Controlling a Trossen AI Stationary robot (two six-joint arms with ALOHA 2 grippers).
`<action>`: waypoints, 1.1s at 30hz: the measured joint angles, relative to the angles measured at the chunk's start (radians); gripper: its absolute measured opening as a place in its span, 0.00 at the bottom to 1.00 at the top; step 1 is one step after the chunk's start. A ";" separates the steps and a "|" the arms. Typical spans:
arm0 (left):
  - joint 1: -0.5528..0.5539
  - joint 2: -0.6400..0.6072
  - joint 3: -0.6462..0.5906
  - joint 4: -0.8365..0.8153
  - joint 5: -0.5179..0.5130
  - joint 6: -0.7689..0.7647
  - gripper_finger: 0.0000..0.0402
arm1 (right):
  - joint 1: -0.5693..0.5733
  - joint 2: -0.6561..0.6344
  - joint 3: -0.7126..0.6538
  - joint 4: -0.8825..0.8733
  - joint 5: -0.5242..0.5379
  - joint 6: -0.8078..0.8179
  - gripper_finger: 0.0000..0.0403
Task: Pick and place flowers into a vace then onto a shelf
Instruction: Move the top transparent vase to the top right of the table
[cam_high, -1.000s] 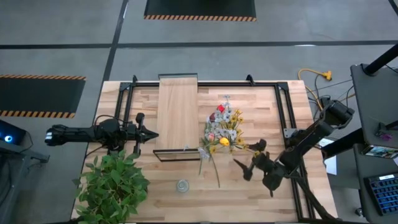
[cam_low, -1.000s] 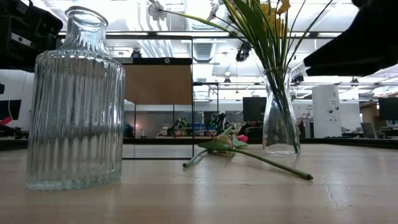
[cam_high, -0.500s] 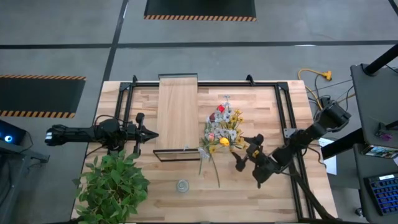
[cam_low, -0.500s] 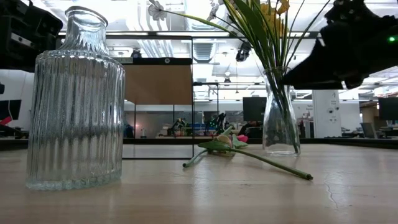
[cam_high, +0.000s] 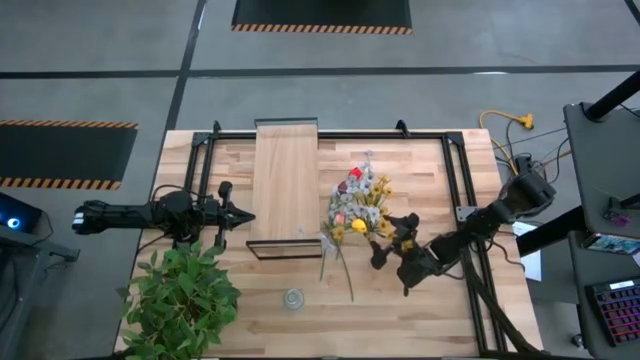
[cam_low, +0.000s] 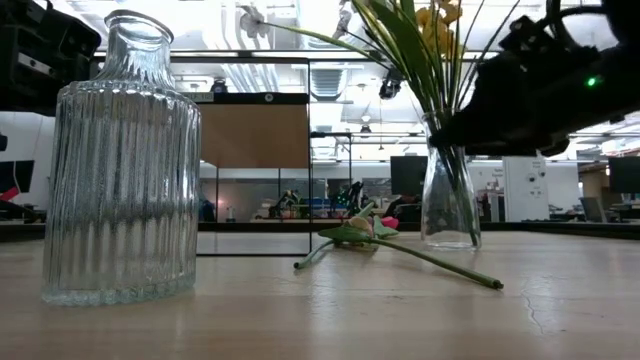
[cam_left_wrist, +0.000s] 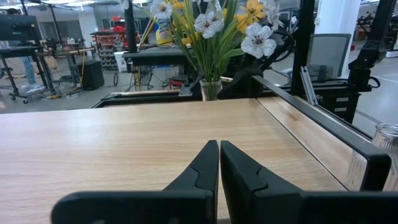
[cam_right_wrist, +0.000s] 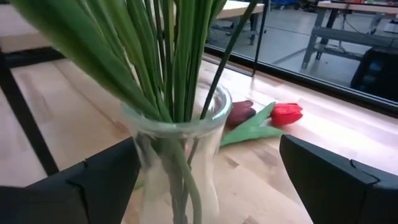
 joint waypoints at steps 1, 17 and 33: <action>0.000 0.000 0.000 0.000 0.000 0.000 0.00 | -0.004 0.013 0.000 0.009 0.000 0.002 0.91; 0.000 0.000 0.000 0.000 0.000 0.000 0.00 | -0.020 0.134 0.015 0.139 0.083 -0.001 0.91; 0.000 0.000 0.000 0.000 0.000 0.000 0.00 | -0.020 0.132 0.031 0.137 0.097 -0.015 0.53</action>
